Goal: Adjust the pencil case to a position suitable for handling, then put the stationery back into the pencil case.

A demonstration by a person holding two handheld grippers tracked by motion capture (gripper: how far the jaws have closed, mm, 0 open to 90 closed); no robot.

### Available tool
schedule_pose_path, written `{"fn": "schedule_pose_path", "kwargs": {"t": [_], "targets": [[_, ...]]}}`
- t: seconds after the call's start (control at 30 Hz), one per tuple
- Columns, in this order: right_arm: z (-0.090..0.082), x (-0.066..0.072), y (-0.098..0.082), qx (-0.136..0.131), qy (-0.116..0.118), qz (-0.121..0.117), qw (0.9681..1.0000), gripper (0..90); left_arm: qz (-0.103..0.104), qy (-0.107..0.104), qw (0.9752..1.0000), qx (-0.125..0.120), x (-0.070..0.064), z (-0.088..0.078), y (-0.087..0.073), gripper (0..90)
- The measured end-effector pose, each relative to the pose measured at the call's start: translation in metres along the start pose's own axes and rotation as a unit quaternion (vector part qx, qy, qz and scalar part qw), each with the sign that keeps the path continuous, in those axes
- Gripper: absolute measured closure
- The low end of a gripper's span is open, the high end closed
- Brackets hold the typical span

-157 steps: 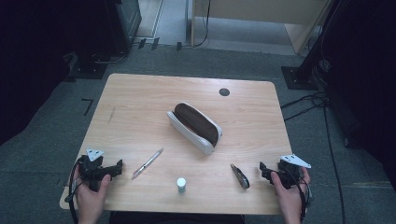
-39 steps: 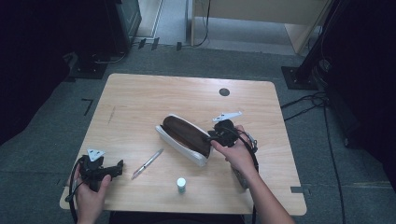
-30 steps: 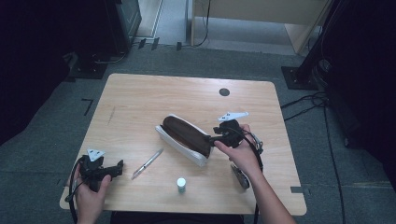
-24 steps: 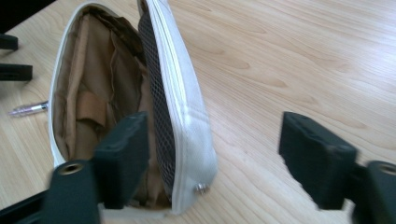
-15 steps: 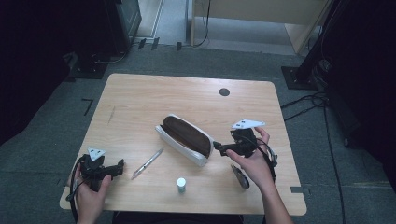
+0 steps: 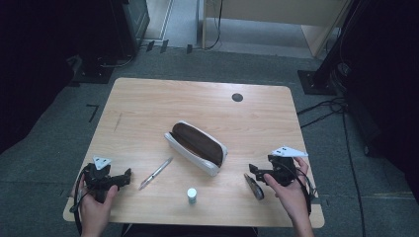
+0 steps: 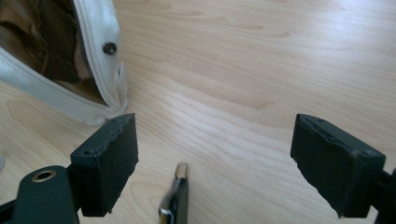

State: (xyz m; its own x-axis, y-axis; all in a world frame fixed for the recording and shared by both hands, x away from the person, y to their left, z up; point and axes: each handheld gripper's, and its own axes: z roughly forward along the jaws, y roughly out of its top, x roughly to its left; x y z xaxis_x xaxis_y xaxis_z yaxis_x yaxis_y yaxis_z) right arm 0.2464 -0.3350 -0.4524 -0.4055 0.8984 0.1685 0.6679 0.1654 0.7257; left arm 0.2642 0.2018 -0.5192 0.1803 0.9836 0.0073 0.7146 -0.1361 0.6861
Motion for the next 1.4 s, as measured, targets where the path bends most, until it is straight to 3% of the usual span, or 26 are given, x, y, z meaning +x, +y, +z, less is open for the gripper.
{"fn": "schedule_pose_path", "kwargs": {"t": [0.53,0.83,1.13,1.3,1.4], "targets": [[-0.013,-0.015,-0.038,-0.018,-0.025,0.024,0.9992,15.5,0.001,0.000,1.0000,0.000,0.000,0.000,0.000,0.0],[-0.012,-0.014,-0.064,-0.027,-0.008,0.038,0.9989,17.1,0.001,0.000,1.0000,0.000,0.000,0.000,0.000,0.0],[-0.006,-0.009,-0.071,-0.020,0.003,0.035,0.9992,23.1,0.001,0.000,1.0000,0.000,0.000,0.000,0.000,0.0],[-0.016,-0.013,-0.071,-0.047,-0.002,0.051,0.9976,26.3,0.001,0.000,1.0000,0.000,0.000,0.001,0.001,0.0],[-0.018,-0.011,-0.072,-0.050,-0.001,0.052,0.9974,26.9,0.001,0.000,1.0000,0.000,0.000,0.001,0.001,0.0]]}}
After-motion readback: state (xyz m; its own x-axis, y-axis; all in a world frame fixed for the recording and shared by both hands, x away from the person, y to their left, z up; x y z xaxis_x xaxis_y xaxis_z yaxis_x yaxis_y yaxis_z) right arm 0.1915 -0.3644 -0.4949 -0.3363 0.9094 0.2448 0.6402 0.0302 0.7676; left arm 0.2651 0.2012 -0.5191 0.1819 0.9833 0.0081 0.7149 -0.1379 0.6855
